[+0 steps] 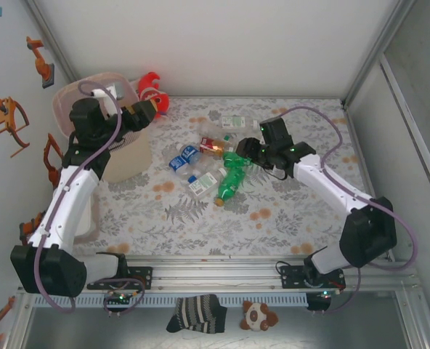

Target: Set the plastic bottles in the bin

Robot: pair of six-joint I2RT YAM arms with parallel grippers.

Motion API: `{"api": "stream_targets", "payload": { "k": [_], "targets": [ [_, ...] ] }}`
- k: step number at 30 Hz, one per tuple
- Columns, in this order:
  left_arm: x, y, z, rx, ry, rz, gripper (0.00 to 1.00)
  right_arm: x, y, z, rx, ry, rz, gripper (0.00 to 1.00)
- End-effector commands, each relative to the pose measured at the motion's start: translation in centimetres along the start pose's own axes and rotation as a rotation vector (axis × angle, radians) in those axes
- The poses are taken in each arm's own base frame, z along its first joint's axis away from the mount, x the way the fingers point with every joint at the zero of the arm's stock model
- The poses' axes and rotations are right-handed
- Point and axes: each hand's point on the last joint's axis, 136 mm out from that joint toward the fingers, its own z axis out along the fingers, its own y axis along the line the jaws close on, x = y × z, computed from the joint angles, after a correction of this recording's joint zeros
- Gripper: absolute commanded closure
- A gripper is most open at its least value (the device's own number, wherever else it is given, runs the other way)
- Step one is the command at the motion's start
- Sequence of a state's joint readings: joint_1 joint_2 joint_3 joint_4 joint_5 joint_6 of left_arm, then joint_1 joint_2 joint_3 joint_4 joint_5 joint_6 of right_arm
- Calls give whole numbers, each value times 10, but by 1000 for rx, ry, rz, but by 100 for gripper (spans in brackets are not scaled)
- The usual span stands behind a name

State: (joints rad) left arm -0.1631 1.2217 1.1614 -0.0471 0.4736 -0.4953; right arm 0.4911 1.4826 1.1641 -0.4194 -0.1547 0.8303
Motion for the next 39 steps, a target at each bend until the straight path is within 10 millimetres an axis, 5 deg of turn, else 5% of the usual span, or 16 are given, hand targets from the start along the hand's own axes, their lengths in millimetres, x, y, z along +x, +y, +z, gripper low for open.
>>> {"api": "stream_targets", "payload": {
  "k": [1,6,19,39],
  "targets": [
    [5,-20,-10,104,-7,61,32,6,-1,21,-40,32,101,32],
    [17,-17,-22,88,-12,63,32,21,-7,53,-67,92,174,27],
    [29,-16,-39,50,-8,78,31,48,-43,94,-3,162,225,18],
    [37,-13,-46,33,0,65,31,57,-62,119,-14,162,264,30]
  ]
}}
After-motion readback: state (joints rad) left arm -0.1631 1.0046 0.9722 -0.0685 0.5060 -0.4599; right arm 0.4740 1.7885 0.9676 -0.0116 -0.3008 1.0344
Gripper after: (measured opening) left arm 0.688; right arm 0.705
